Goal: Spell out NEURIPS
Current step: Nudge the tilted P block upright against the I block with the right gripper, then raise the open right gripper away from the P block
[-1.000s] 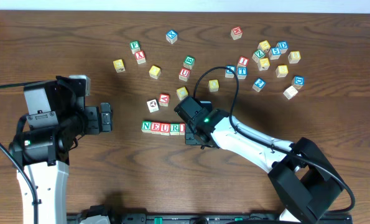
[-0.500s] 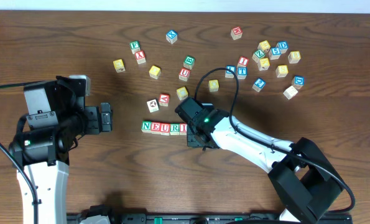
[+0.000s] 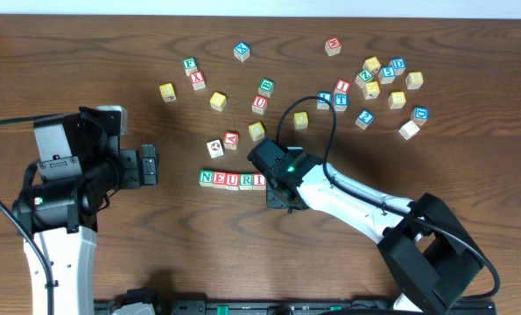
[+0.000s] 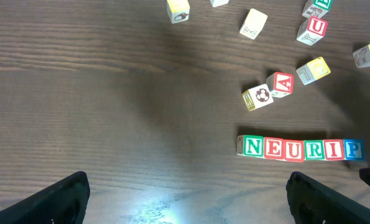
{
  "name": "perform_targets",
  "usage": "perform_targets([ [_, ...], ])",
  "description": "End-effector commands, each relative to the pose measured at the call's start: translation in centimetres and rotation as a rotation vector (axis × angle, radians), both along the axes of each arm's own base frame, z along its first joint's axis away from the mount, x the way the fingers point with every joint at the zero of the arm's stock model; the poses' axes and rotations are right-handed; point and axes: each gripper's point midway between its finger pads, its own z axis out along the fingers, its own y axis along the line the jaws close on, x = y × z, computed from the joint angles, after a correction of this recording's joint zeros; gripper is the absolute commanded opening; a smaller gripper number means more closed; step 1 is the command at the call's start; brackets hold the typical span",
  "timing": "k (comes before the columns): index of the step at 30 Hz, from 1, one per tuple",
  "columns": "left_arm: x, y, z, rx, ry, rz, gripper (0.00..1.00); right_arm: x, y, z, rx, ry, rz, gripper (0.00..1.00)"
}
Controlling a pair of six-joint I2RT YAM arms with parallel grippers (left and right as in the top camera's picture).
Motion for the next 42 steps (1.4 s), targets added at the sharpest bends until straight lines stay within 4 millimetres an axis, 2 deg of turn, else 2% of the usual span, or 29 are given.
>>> perform_targets([
  [1,0.2,0.2,0.6,0.015,-0.016,-0.008,0.99,0.2,0.0,-0.2,-0.015,-0.024,-0.009,0.28],
  [42,0.2,0.2,0.6,0.015,-0.016,-0.008,0.99,1.3,0.6,0.1,-0.008,-0.076,0.047,0.3],
])
